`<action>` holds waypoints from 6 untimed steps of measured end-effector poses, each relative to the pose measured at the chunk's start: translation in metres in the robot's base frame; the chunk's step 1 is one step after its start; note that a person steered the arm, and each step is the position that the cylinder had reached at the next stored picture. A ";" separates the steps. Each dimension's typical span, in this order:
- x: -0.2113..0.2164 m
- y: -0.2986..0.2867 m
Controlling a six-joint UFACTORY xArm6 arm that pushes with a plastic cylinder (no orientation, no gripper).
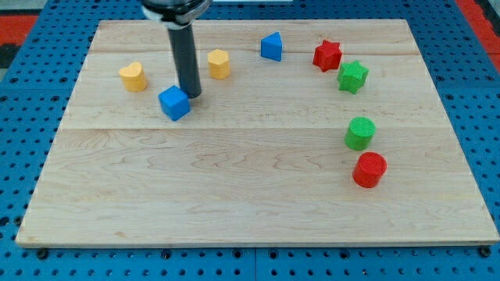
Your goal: Push the heart into the cube
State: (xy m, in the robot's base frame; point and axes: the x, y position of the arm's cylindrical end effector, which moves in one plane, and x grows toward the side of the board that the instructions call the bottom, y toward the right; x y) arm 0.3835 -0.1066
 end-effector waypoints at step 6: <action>-0.070 -0.103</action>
